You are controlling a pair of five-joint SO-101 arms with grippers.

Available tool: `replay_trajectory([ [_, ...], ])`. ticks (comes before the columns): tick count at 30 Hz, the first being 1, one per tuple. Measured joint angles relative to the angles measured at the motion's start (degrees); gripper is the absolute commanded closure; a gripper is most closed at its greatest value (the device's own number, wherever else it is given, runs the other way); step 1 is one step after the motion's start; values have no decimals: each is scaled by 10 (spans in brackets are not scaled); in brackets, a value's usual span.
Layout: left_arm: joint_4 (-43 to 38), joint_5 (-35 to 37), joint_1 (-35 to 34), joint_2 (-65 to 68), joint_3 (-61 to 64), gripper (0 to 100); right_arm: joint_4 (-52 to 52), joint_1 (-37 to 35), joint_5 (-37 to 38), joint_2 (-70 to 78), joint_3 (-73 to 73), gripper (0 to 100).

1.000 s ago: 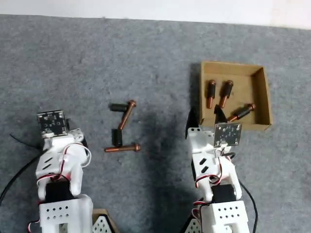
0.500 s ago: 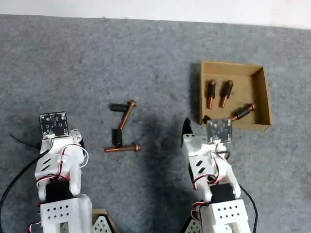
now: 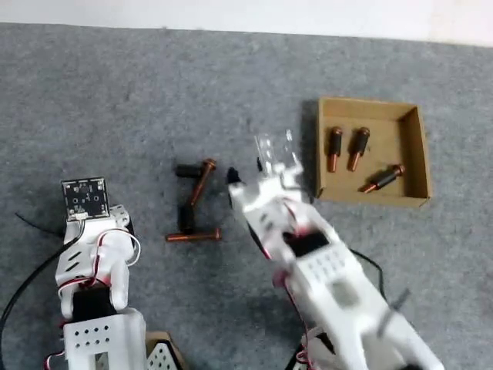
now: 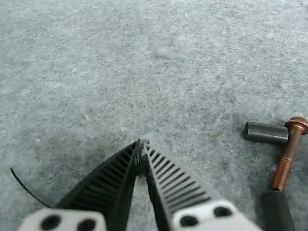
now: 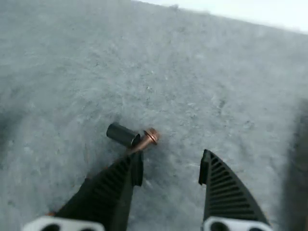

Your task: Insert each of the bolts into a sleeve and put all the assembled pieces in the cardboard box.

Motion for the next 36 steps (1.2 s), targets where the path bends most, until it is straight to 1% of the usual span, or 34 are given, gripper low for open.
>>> replay_trajectory([
  [4,0,0,0,0,0,995,-10,-4,-82,170,-112,828],
  [6,-1,0,0,0,0,995,-11,-9,-106,245,-164,828],
  [10,-2,0,0,0,0,995,-11,-14,-119,366,-251,828],
  [15,-2,0,0,0,0,995,-11,-25,-119,467,-306,828],
  [23,-2,0,0,0,0,995,-11,-61,-119,516,-338,828],
  [28,-2,0,0,0,0,995,-11,-61,-119,528,-341,828],
  [36,-2,0,0,0,0,995,-11,-60,-120,593,-404,828],
])
